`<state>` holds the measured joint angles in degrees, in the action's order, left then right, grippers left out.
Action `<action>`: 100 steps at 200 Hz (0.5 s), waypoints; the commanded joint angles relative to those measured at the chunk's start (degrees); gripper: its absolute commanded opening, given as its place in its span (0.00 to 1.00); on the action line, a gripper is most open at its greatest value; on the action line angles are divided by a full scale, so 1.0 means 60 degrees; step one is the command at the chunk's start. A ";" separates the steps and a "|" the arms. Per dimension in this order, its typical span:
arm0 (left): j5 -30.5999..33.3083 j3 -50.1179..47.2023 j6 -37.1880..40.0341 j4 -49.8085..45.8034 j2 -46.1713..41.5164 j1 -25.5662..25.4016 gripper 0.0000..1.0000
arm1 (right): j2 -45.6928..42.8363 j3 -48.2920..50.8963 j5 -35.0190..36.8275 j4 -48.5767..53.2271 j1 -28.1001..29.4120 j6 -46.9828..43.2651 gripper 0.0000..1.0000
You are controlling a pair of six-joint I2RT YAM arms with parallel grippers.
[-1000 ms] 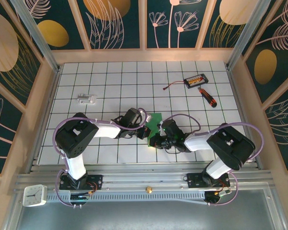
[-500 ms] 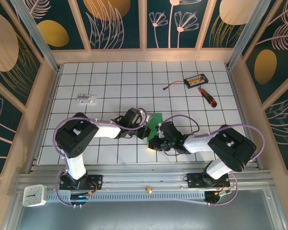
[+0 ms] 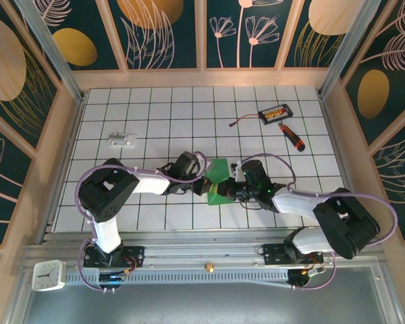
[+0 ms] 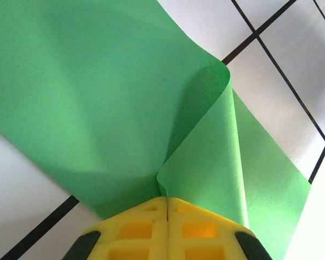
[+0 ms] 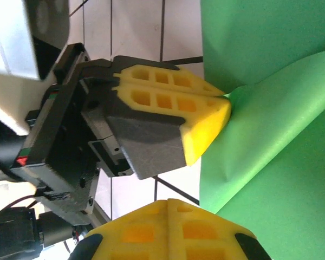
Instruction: Fold a paper plane with a square sheet of paper (pick it up from the middle)
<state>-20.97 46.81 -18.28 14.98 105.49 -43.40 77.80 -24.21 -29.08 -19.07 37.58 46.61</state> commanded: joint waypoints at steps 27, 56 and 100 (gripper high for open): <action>0.0560 -0.0118 0.0035 -0.0828 0.0479 0.0078 0.00 | 0.1316 -0.0702 -0.0366 -0.0171 0.0052 -0.0319 0.00; 0.0551 -0.0111 0.0035 -0.0815 0.0479 0.0071 0.00 | 0.1896 -0.0900 -0.0339 -0.0255 0.0269 -0.0348 0.00; 0.0507 0.0004 0.0025 -0.0798 0.0451 0.0070 0.00 | 0.2434 -0.0732 -0.0226 -0.0295 0.0297 -0.0432 0.00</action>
<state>-20.95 46.94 -18.28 14.94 105.49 -43.40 90.94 -28.27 -30.13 -19.79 39.00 45.30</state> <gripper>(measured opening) 0.056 0.057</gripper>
